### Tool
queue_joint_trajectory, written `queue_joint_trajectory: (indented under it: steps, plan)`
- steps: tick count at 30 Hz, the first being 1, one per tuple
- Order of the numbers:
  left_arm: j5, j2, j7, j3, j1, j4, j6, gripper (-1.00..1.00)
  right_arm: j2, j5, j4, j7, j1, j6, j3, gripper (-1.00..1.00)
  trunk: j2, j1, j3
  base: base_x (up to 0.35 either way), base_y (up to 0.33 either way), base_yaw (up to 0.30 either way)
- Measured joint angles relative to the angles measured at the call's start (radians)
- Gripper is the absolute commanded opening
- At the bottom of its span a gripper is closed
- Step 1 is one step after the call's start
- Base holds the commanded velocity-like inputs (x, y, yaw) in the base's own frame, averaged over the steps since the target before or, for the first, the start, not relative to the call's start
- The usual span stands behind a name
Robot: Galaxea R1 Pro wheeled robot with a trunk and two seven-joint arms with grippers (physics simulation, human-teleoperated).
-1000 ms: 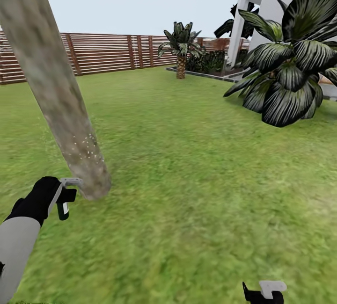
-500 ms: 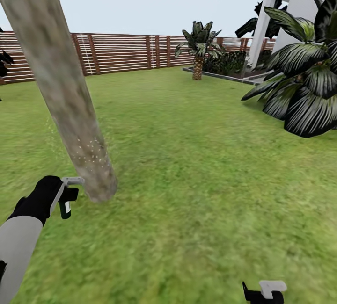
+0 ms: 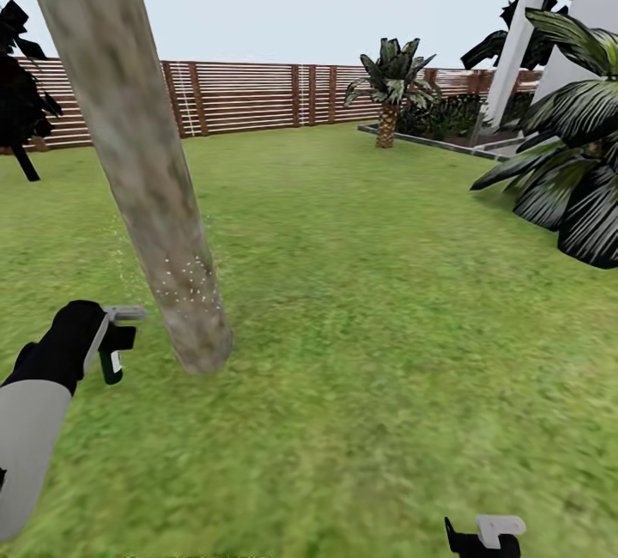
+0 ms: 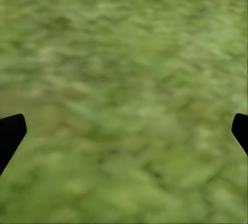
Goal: In the garden, pick up the pesticide atomizer on the floor and spray pesticide onto both trees until each tree trunk is fully covered.
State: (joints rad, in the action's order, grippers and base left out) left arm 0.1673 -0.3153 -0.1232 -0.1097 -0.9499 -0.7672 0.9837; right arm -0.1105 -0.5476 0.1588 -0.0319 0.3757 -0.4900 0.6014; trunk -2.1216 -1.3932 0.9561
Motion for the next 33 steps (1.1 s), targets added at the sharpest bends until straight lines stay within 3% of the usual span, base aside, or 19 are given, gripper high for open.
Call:
queue_joint_trajectory:
  steps: [11, 18, 26, 33]
  plan:
    - [-0.003, 0.004, 0.000, 0.001, -0.005, -0.002, 0.006, -1.00, -0.002, 0.000, 0.001, 0.000, -0.001, 0.000, 0.001, 1.00, 0.000, 0.000, 0.000, 0.275, 0.182, 0.002]
    - [-0.001, 0.007, 0.000, 0.001, -0.009, -0.008, 0.007, -1.00, -0.003, 0.000, 0.002, 0.000, -0.001, 0.000, 0.001, 1.00, 0.000, 0.000, -0.003, 0.040, 0.232, -0.136]
    - [-0.005, 0.008, -0.002, 0.003, -0.008, -0.039, 0.013, -1.00, -0.003, 0.000, 0.002, 0.000, -0.001, 0.000, 0.001, 1.00, 0.000, 0.000, -0.012, 0.059, -0.083, -0.221]
    - [-0.005, 0.006, -0.002, 0.003, -0.002, -0.051, 0.015, -1.00, -0.002, 0.000, 0.002, 0.000, -0.001, 0.000, 0.001, 1.00, 0.000, 0.000, -0.014, -0.120, -0.233, -0.033]
